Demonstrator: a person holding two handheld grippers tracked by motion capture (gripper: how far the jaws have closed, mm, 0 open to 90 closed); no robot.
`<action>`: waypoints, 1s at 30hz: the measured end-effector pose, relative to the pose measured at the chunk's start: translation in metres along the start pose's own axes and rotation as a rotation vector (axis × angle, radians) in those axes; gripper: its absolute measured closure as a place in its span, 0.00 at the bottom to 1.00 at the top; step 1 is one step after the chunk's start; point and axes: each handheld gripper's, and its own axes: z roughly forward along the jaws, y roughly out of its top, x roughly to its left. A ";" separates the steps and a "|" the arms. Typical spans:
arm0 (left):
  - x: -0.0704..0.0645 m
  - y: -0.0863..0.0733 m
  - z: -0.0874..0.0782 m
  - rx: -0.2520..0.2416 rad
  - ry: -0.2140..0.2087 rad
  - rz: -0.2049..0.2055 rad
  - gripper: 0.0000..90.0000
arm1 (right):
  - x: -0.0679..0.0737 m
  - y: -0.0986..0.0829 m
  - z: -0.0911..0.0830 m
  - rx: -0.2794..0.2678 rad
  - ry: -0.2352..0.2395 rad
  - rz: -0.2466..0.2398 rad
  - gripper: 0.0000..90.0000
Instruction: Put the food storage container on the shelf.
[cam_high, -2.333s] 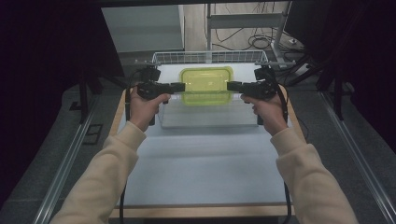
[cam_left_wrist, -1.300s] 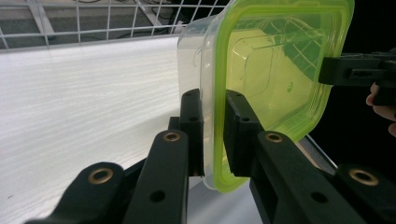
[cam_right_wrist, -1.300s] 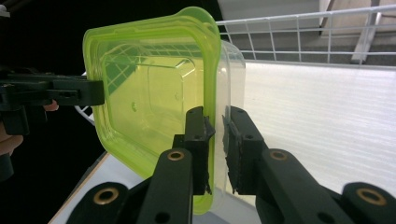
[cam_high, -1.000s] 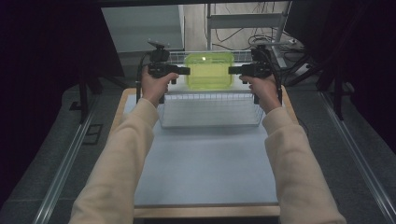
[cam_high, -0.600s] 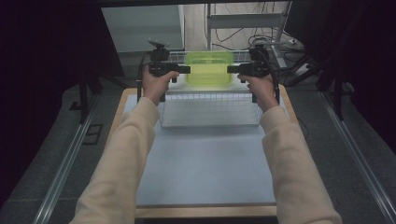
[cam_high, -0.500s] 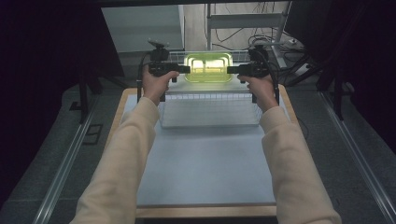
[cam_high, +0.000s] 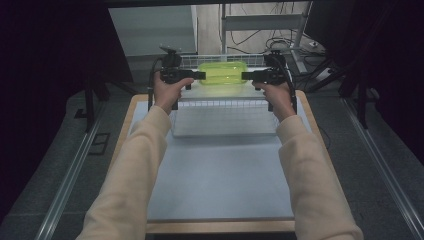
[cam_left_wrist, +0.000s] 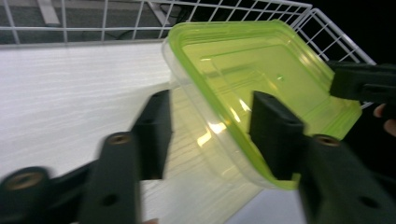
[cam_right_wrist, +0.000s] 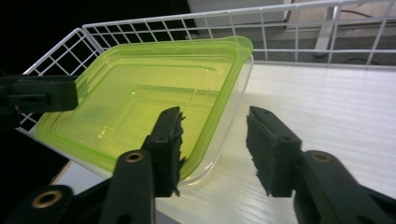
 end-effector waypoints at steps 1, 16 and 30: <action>0.000 0.000 0.000 0.000 0.000 0.000 0.45 | 0.000 0.000 -0.001 -0.004 0.000 0.000 0.59; -0.003 -0.007 -0.029 -0.049 -0.034 0.027 0.19 | -0.004 -0.009 -0.025 -0.080 0.072 -0.045 0.44; -0.018 -0.034 -0.060 -0.063 -0.047 0.095 0.21 | -0.003 -0.037 -0.053 -0.100 0.154 -0.115 0.40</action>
